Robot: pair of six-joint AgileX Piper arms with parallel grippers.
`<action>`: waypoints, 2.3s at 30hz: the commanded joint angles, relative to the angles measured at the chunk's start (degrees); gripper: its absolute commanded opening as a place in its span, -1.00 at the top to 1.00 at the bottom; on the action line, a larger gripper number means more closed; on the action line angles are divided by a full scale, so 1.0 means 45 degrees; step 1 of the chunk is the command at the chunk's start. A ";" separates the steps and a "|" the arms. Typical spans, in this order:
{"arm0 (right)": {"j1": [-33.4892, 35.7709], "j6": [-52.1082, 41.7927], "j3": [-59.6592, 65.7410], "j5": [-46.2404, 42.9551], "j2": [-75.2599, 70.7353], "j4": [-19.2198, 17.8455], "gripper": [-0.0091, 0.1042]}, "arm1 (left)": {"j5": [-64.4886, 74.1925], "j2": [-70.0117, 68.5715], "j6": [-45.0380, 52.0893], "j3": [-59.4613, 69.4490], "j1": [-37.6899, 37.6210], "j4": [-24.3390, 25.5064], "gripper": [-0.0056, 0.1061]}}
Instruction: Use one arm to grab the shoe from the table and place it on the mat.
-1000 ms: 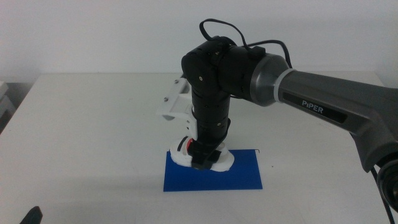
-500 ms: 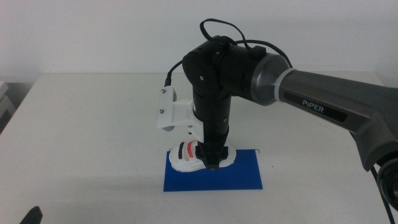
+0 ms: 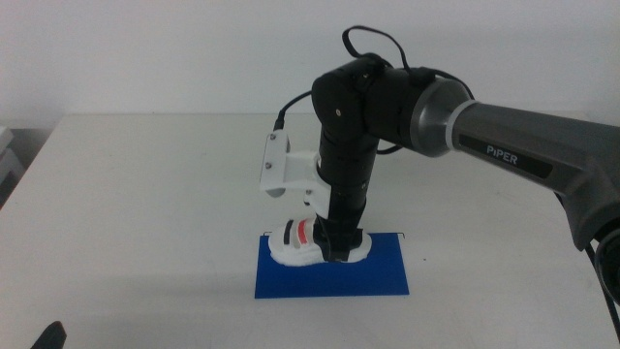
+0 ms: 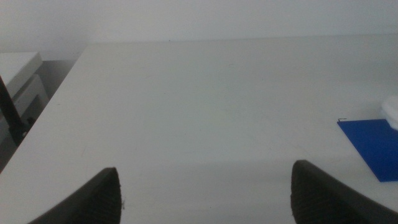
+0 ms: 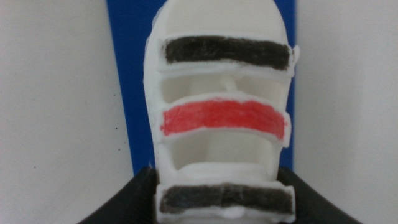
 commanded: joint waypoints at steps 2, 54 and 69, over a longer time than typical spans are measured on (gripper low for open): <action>-0.0140 -0.0583 0.0129 -0.0490 -0.0857 0.0110 0.91 | -0.1028 -0.0169 -0.0060 0.0089 -0.0058 -0.0095 -0.78; -0.2866 0.1456 0.5048 -0.4365 -0.7852 0.1686 -0.42 | -0.1028 -0.0169 -0.0060 0.0089 -0.0058 -0.0095 -0.78; -0.6104 0.4922 1.3332 -0.9660 -1.6330 0.3196 -0.42 | -0.1028 -0.0169 -0.0060 0.0089 -0.0058 -0.0095 -0.78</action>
